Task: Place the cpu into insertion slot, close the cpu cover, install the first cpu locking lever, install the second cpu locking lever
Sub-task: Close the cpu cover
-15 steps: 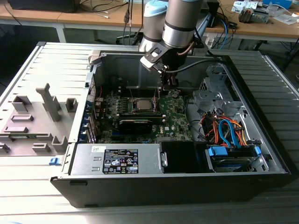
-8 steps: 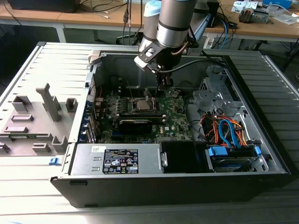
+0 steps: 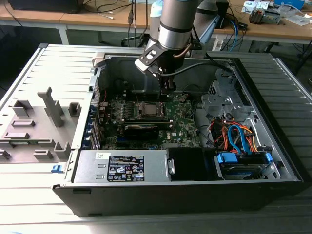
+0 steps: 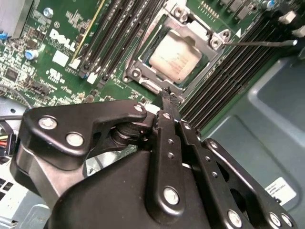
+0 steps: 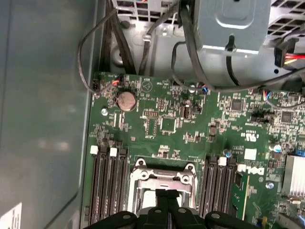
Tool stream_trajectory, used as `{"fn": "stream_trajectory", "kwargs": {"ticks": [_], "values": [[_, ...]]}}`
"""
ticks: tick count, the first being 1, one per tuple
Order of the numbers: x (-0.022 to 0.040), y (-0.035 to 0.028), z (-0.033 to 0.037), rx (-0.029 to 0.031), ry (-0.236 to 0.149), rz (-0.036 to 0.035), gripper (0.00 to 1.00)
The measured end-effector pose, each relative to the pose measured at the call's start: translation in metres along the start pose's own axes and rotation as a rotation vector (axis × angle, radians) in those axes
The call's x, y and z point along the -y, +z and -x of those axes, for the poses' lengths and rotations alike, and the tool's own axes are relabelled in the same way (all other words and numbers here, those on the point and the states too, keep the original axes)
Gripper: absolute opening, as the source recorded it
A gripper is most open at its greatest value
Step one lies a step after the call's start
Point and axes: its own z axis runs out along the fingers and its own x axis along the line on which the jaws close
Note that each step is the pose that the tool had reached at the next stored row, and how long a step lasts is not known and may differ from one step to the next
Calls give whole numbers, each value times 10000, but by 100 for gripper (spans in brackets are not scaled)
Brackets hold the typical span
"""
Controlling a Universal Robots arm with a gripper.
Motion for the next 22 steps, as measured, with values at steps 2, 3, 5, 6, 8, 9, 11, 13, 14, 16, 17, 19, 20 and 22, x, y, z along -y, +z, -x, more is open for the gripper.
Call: {"fn": "stream_trajectory", "kwargs": {"ticks": [2,3,5,6,8,9,11,13,14,16,17,19,20,22], "values": [[52,16,-6,0,-2,-1,11],[73,22,-8,1,-1,-1,11],[139,40,-15,2,-1,-1,11],[160,47,-18,0,-2,0,11],[227,74,-26,-1,0,0,11],[240,84,-27,0,1,-1,11],[275,146,-32,1,-1,-1,11],[303,206,-37,0,0,0,11],[324,225,-40,1,-1,-1,11],[341,255,-42,0,-1,0,11],[345,274,-43,-1,-1,0,11],[358,306,-45,0,-1,0,11],[376,331,-48,1,-1,-1,11],[413,476,-55,1,-1,-1,11]]}}
